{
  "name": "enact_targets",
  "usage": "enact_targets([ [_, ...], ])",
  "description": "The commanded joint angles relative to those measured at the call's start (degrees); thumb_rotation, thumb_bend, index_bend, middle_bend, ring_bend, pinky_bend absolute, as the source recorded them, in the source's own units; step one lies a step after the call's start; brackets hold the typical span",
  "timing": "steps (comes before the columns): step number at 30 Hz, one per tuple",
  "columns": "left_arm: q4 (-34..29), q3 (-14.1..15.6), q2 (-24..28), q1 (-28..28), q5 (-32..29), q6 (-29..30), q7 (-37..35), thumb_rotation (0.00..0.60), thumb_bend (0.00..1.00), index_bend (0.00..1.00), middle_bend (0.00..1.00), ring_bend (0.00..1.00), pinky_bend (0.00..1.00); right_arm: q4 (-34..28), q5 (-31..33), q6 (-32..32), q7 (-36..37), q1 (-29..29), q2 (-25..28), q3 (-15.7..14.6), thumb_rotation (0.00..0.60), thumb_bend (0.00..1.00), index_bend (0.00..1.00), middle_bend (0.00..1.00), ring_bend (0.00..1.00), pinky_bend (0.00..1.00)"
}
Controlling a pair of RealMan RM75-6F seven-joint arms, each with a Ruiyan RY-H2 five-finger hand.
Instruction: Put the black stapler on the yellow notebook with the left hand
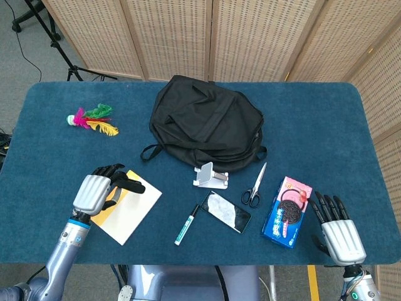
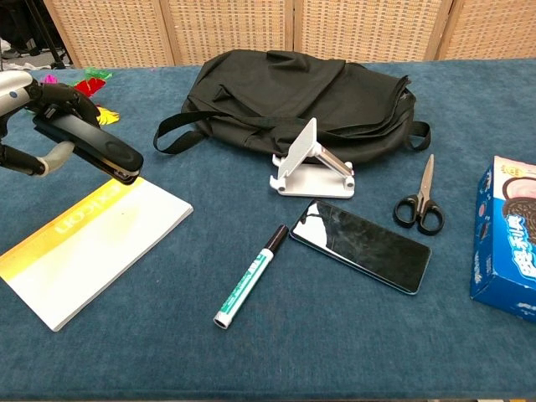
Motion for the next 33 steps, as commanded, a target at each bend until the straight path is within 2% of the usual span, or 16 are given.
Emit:
enact_targets([
  [1, -0.1, 0.8, 0.4, 0.7, 0.4, -0.1, -0.8, 0.6, 0.55, 0.64, 0.28, 0.25, 0.28, 0.0, 0.0, 0.0, -0.1, 0.0, 0.0, 0.0, 0.6, 0.34, 0.07, 0.0, 0.0, 0.0],
  [8, 0.6, 3.4, 0.4, 2.7, 2.1, 0.2, -2.7, 0.6, 0.55, 0.64, 0.28, 0.25, 0.28, -0.1, 0.0, 0.0, -0.2, 0.0, -0.1, 0.0, 0.6, 0.33, 0.07, 0.0, 0.0, 0.0],
  [15, 2.2, 4.7, -0.1, 4.1, 2.8, 0.1, -4.2, 0.6, 0.55, 0.64, 0.28, 0.25, 0.28, -0.1, 0.1, 0.1, 0.0, 0.0, 0.0, 0.0, 0.6, 0.34, 0.07, 0.0, 0.0, 0.0],
  [33, 7.1, 5.3, -2.3, 5.9, 5.0, 0.2, -8.5, 0.6, 0.55, 0.64, 0.28, 0.25, 0.28, -0.1, 0.1, -0.2, -0.4, 0.0, -0.2, 0.0, 0.6, 0.34, 0.07, 0.0, 0.0, 0.0],
])
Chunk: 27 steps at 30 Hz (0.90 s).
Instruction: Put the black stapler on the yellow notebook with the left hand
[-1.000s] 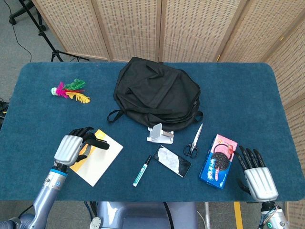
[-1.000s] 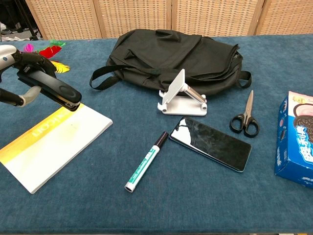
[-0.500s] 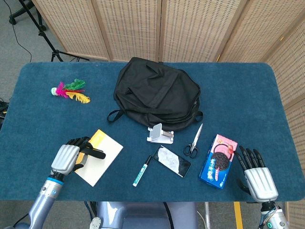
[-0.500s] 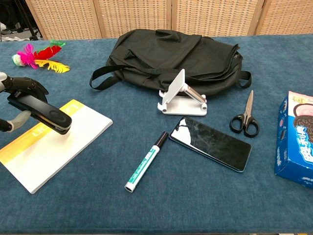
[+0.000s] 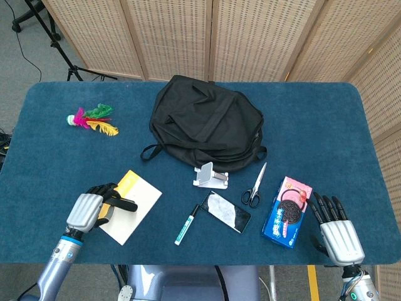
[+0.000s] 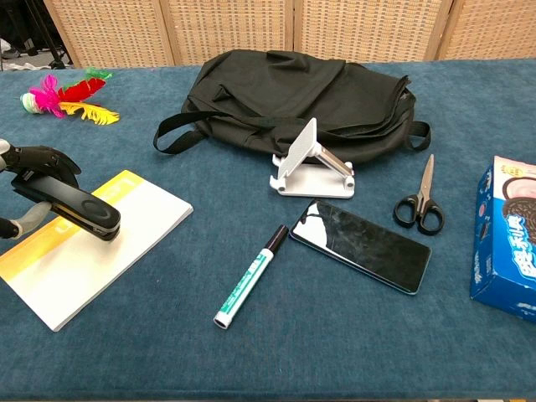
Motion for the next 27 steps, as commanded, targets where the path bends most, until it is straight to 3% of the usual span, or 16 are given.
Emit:
enact_targets([
  [1, 0.4, 0.0, -0.5, 0.2, 0.4, 0.1, -0.6, 0.6, 0.55, 0.64, 0.28, 0.25, 0.28, 0.0, 0.1, 0.1, 0.1, 0.0, 0.0, 0.1, 0.6, 0.34, 0.07, 0.0, 0.0, 0.0],
  [27, 2.8, 0.1, 0.2, 1.1, -1.8, -3.3, 1.3, 0.6, 0.5, 0.64, 0.28, 0.25, 0.28, -0.2, 0.0, 0.3, 0.1, -0.1, 0.1, 0.1, 0.6, 0.33, 0.07, 0.0, 0.0, 0.0],
])
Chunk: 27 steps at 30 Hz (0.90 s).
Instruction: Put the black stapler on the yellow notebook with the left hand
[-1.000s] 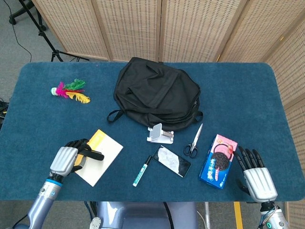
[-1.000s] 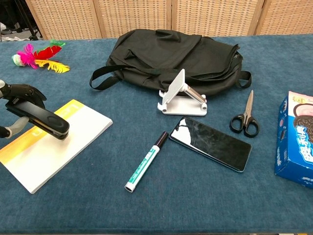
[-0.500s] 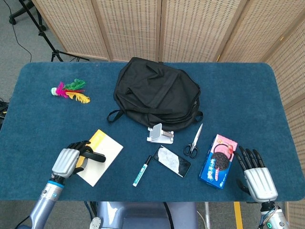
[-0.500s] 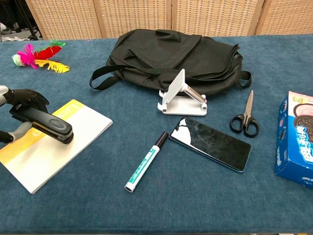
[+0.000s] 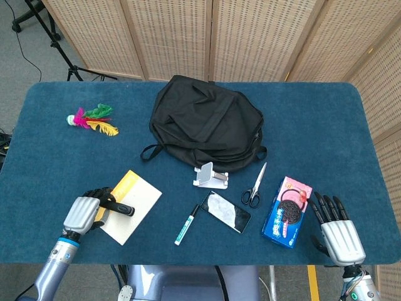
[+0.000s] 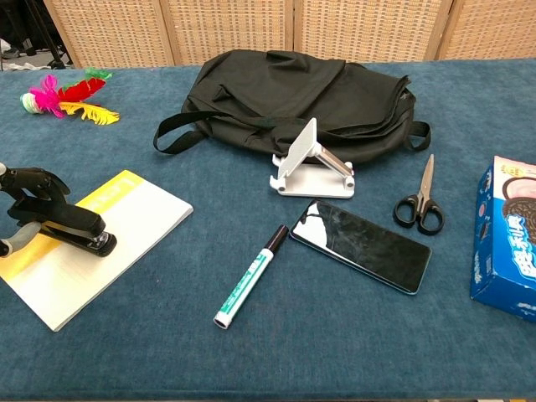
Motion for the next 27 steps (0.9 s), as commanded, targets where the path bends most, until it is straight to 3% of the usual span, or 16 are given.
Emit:
enact_targets([
  [1, -0.1, 0.0, 0.5, -0.1, -0.4, -0.8, 0.1, 0.6, 0.5, 0.64, 0.28, 0.25, 0.28, 0.0, 0.0, 0.1, 0.0, 0.0, 0.0, 0.0, 0.6, 0.34, 0.07, 0.0, 0.0, 0.0],
  [18, 0.1, -0.2, 0.4, -0.3, -1.5, -3.0, 1.0, 0.6, 0.42, 0.5, 0.21, 0.24, 0.28, -0.1, -0.2, 0.2, 0.0, -0.1, 0.0, 0.0, 0.6, 0.33, 0.07, 0.0, 0.0, 0.0],
  [27, -1.2, -0.2, 1.9, -0.5, -1.4, -3.8, 1.2, 0.6, 0.36, 0.24, 0.06, 0.13, 0.24, 0.0, -0.2, 0.3, 0.1, -0.1, -0.1, 0.1, 0.6, 0.34, 0.07, 0.0, 0.0, 0.0],
])
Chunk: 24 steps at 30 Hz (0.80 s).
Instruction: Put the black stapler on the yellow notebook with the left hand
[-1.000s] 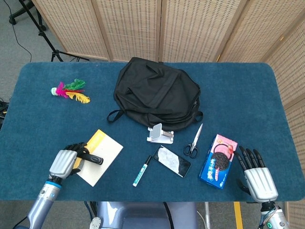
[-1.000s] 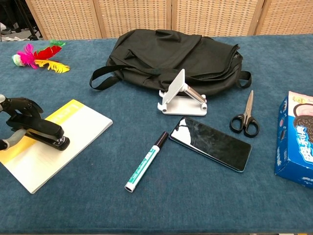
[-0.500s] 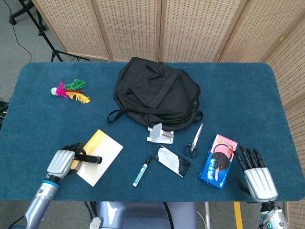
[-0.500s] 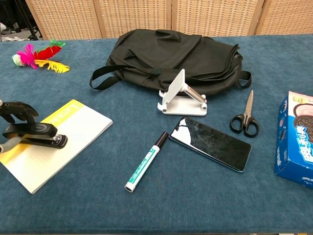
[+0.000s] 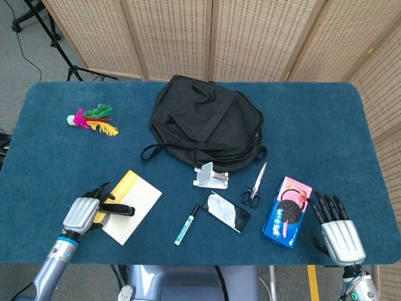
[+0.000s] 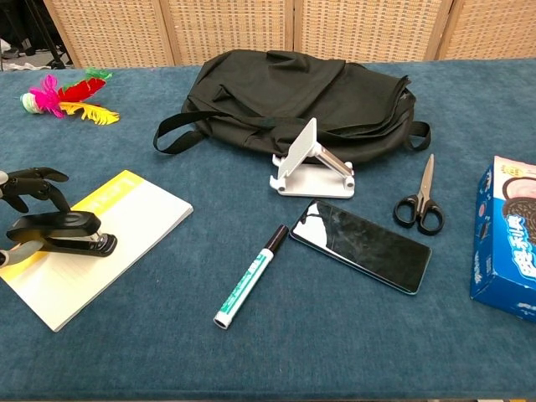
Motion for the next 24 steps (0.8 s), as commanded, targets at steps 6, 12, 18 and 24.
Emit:
enact_targets([
  [6, -3.6, 0.5, 3.4, -0.8, -0.5, -2.3, 0.9, 0.6, 0.29, 0.13, 0.0, 0.02, 0.15, 0.2, -0.3, 0.2, 0.3, 0.0, -0.2, 0.0, 0.6, 0.34, 0.07, 0.0, 0.0, 0.0],
  [12, -6.8, 0.5, 5.6, -0.8, -0.3, -2.4, 0.0, 0.6, 0.24, 0.03, 0.0, 0.0, 0.09, 0.3, -0.2, 0.3, 0.3, 0.0, -0.2, 0.0, 0.6, 0.34, 0.07, 0.0, 0.0, 0.0],
  [18, -13.3, 0.1, 10.9, 0.2, 2.5, 1.4, -2.3, 0.6, 0.24, 0.03, 0.0, 0.0, 0.08, 0.3, -0.5, 0.4, 0.6, 0.0, -0.3, 0.0, 0.6, 0.34, 0.07, 0.0, 0.0, 0.0],
  [24, -19.8, 0.8, 15.7, 2.1, 2.4, 3.9, -1.6, 0.6, 0.24, 0.03, 0.0, 0.0, 0.08, 0.5, -1.1, 0.6, 0.7, 0.0, -0.4, -0.2, 0.6, 0.34, 0.07, 0.0, 0.0, 0.0],
])
